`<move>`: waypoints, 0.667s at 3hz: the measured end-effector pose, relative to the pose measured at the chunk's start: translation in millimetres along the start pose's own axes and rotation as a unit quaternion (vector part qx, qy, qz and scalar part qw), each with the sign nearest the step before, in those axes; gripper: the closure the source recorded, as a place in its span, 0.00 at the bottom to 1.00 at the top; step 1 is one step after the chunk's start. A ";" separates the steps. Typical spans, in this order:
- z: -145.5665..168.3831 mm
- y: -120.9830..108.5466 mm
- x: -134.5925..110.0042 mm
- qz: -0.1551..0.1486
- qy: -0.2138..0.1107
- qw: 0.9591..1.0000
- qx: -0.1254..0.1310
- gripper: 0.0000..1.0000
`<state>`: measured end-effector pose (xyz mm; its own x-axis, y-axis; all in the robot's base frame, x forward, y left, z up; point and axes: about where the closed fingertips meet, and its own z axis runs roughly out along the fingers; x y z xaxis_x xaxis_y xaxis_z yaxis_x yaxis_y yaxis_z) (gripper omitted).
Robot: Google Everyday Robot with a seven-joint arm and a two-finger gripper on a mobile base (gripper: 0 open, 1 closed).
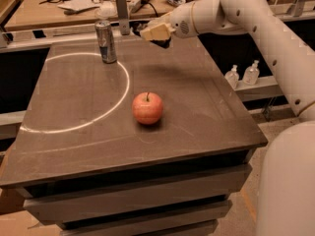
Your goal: Move rxbar chocolate near redbull can
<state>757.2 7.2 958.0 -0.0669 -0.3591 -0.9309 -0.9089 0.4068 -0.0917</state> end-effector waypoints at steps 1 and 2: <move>30.8 14.7 -5.6 -0.004 0.008 1.000 -0.025 1.00; 54.2 20.6 9.1 0.003 0.030 0.999 -0.042 1.00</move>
Offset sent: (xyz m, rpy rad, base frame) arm 0.0119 0.0605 -0.0641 -0.1060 0.1251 0.0826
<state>760.2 57.8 928.5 -0.0940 -0.4083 -0.9080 -0.9398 0.3374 -0.0544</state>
